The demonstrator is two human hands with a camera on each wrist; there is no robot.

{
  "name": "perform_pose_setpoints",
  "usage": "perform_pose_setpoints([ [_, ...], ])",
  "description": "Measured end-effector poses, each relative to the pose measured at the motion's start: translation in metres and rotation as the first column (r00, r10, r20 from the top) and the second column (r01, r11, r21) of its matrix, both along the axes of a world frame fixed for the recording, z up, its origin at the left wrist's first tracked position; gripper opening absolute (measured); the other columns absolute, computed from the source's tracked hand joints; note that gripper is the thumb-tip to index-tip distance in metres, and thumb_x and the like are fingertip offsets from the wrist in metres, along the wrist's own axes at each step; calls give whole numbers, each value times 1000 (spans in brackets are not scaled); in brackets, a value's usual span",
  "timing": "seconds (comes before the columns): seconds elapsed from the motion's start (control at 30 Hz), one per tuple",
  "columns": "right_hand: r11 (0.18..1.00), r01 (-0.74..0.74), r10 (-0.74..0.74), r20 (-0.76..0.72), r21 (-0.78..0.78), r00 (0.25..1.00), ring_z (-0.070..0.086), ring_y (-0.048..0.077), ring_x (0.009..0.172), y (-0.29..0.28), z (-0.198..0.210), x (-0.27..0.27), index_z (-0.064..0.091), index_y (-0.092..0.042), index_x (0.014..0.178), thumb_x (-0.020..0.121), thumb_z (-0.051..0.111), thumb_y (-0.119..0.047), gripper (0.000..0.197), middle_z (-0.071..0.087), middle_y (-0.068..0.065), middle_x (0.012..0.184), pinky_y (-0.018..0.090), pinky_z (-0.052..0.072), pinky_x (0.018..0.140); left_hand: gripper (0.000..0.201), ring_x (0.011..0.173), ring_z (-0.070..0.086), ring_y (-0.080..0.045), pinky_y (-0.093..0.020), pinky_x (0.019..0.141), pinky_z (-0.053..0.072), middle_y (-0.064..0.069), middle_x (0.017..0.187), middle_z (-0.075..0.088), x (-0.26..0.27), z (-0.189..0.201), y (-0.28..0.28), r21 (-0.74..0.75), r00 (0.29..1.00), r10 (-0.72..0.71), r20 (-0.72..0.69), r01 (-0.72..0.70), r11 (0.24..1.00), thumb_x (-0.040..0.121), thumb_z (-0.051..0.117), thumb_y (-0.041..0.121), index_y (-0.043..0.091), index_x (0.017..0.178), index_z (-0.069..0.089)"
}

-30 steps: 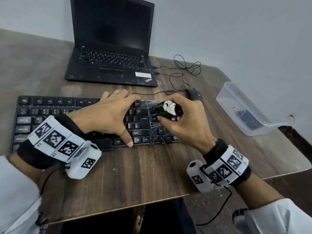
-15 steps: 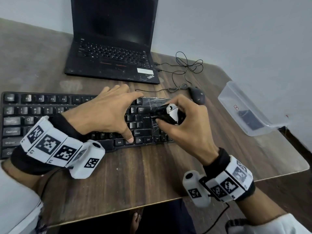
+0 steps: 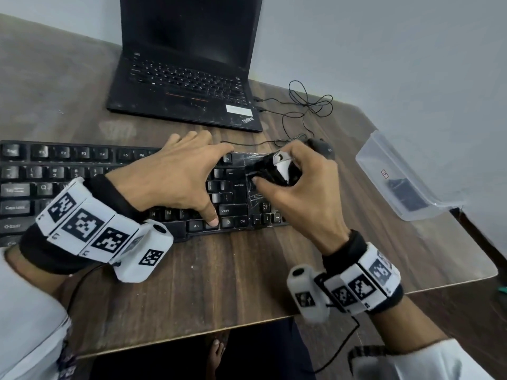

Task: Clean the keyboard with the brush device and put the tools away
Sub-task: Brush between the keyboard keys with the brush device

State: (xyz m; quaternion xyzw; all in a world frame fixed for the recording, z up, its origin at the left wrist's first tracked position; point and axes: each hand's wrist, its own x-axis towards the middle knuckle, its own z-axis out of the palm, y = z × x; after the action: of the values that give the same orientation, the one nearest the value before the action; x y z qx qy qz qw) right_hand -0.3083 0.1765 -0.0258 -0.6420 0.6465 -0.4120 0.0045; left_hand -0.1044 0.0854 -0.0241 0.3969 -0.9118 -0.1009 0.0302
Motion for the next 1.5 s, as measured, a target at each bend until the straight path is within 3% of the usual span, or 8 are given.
perform_pose_setpoints([
  [0.27,999,31,-31,4,9,1000,68,9,68,3,1,-5,67,-20,92,79,89,-24,26,70,-9,79,29,58,57,137,100,31,-12,-34,86,27,8,105,35,-1,0,0,25,1000,6,-8,-6,1000,41,91,68,28,155,26],
  [0.47,1000,-23,23,-13,21,1000,65,5,66,7,-1,1,66,-22,91,78,88,-21,25,68,-12,76,16,50,55,139,101,31,-12,-34,85,26,6,106,35,-2,0,1,-13,1000,-1,-9,1,1000,41,91,69,26,156,25],
  [0.6,997,78,-78,45,14,996,68,10,68,3,3,-5,67,-18,89,77,89,-27,26,71,-8,77,33,59,59,139,102,30,-12,-35,88,29,6,107,35,-1,0,2,-17,1000,-1,-17,1,1000,42,91,67,25,157,25],
  [0.73,999,39,-40,18,27,999,65,4,64,3,2,1,64,-22,86,78,89,-24,26,67,-11,72,18,51,52,140,101,30,-12,-36,88,29,7,106,34,-1,2,2,8,1000,3,-26,-3,1000,42,92,67,27,157,24],
  [0.97,998,14,-17,45,55,999,66,10,64,7,1,6,66,-19,86,77,88,-26,25,69,-8,74,30,57,56,139,101,30,-12,-34,87,28,7,105,35,-2,2,1,17,999,17,-34,-16,1000,42,92,65,29,157,23],
  [1.1,981,196,-196,93,3,976,69,8,68,4,2,-16,69,-18,90,75,87,-28,25,73,-8,77,40,61,64,139,99,29,-11,-34,88,27,9,101,32,-2,1,1,26,999,18,-35,-18,1000,43,92,66,29,157,23],
  [1.37,986,166,-168,131,32,977,70,11,69,6,1,-16,66,-18,84,74,89,-24,26,73,-7,75,42,61,64,139,102,32,-13,-36,92,32,7,107,37,-2,2,1,48,999,27,-40,-25,999,43,93,64,29,158,23],
  [1.5,997,1,-6,68,71,998,66,3,65,7,2,6,61,-24,81,74,89,-21,29,68,-13,72,24,58,59,141,99,29,-12,-34,87,28,7,103,33,-3,1,-1,32,999,26,-22,-26,999,42,92,67,31,159,20],
])
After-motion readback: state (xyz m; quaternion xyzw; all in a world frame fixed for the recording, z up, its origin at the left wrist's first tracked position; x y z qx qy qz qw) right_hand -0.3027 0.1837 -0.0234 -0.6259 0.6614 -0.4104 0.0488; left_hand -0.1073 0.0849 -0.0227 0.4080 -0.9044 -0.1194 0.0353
